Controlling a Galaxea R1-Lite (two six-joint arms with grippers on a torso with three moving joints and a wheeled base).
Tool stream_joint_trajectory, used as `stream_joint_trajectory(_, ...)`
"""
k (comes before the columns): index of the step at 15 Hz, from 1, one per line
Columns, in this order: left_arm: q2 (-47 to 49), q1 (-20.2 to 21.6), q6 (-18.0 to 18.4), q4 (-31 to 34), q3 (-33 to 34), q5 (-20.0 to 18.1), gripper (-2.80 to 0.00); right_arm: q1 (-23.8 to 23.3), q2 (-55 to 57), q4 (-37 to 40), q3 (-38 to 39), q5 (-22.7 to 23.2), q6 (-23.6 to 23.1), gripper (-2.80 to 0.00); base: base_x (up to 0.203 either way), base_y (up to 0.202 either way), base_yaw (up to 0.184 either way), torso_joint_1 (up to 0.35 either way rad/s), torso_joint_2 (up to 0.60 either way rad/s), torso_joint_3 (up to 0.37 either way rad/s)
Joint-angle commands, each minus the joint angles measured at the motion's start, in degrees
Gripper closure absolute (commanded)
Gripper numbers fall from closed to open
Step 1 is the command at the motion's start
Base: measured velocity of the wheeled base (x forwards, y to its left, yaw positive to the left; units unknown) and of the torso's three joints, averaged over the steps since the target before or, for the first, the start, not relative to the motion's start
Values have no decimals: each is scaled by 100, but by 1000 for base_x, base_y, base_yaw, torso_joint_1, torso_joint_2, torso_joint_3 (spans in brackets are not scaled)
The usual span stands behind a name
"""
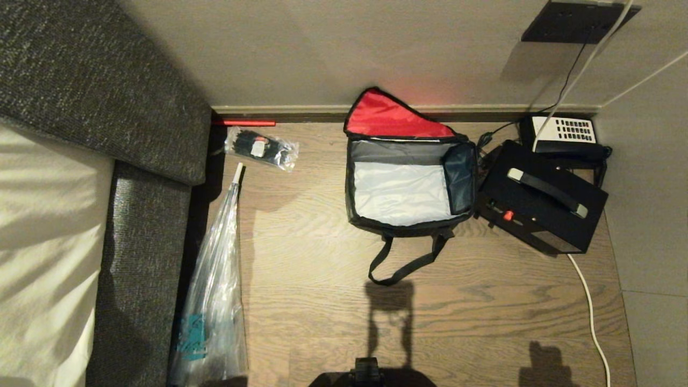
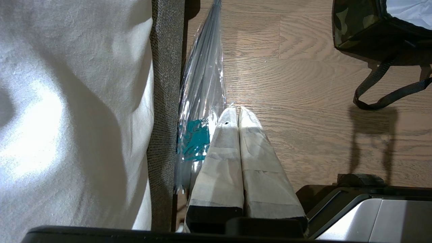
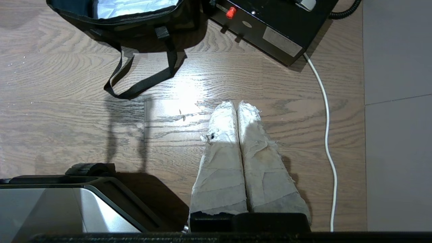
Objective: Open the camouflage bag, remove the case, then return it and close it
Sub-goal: Grip the handle again
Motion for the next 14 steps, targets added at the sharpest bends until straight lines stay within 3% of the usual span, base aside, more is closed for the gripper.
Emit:
stream_joint_trajectory(1, 7, 1, 8, -6, 11, 1, 0, 0, 27, 0, 9, 2, 1, 0, 0, 0, 0, 0, 0, 0)
stream_joint_trajectory(14, 7, 1, 0, -1, 9, 1, 0, 0, 31, 0, 9, 2, 1, 0, 0, 0, 0, 0, 0, 0)
